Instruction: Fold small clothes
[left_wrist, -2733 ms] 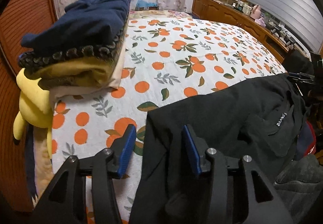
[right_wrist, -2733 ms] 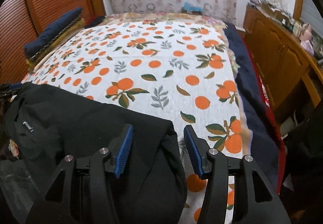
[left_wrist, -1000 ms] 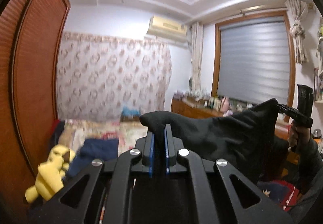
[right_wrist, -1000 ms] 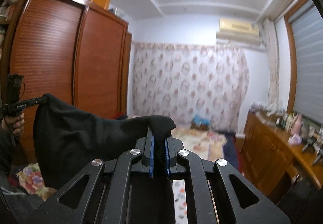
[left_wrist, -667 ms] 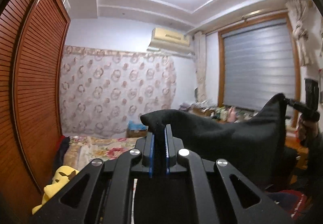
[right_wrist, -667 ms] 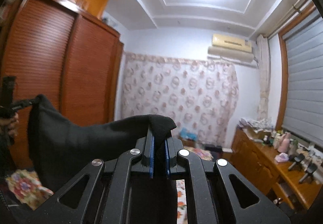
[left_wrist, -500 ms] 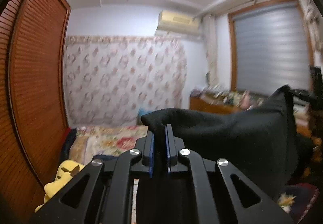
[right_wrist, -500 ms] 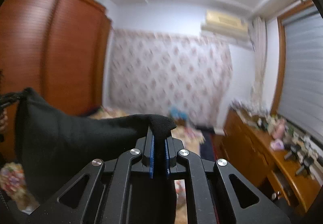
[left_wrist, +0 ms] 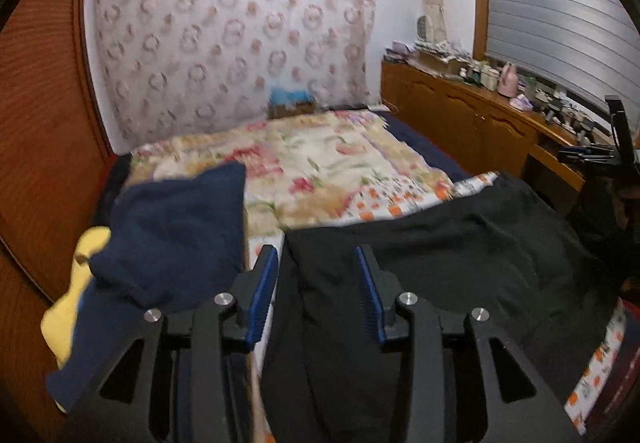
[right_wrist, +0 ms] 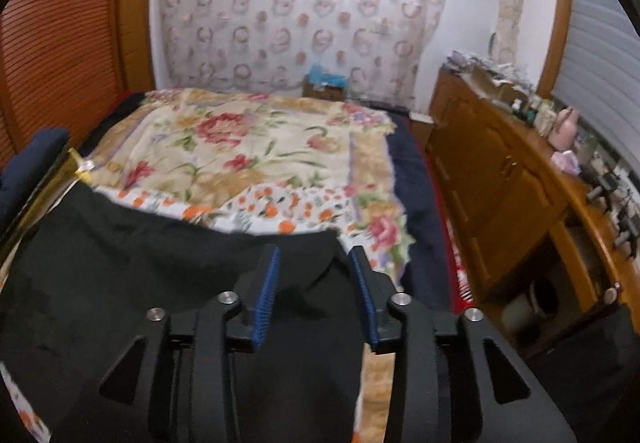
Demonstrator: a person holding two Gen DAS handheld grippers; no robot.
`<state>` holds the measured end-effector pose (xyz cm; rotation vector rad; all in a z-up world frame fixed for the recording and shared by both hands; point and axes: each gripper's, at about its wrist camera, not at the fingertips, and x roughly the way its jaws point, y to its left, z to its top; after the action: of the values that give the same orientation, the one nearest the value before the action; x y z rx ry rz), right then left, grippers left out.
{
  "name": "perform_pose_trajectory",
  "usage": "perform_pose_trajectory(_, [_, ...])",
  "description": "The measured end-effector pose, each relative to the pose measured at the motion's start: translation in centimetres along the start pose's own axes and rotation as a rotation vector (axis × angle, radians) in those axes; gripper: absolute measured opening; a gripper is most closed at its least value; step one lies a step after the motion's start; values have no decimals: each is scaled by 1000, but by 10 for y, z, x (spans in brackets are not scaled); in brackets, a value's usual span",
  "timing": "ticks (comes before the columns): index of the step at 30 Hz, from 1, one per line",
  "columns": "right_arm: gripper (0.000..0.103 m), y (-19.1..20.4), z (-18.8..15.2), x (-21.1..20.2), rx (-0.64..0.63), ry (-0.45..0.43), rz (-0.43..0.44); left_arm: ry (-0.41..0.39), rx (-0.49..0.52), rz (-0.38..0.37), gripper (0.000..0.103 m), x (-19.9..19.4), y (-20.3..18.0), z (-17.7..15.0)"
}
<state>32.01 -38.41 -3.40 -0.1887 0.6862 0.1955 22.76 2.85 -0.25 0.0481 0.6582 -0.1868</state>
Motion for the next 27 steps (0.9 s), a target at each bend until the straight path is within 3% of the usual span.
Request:
perform_pose_trajectory(2, [45,2,-11,-11,3,0,25,11,2,-8,39,-6,-8,-10])
perform_pose_trajectory(7, [45,16,-33,-24,8,14,81,43,-20,-52,41,-20,-20,-38])
perform_pose_trajectory(14, [45,27,-91,-29,49,61,147,123,-15,-84,53,-13,-33,-81])
perform_pose_trajectory(19, [45,29,-116,-20,76,102,144,187,-12,-81,53,2,-38,-98])
perform_pose_trajectory(27, [45,27,-130,-16,91,123,141,254,-9,-57,54,19,-39,-116])
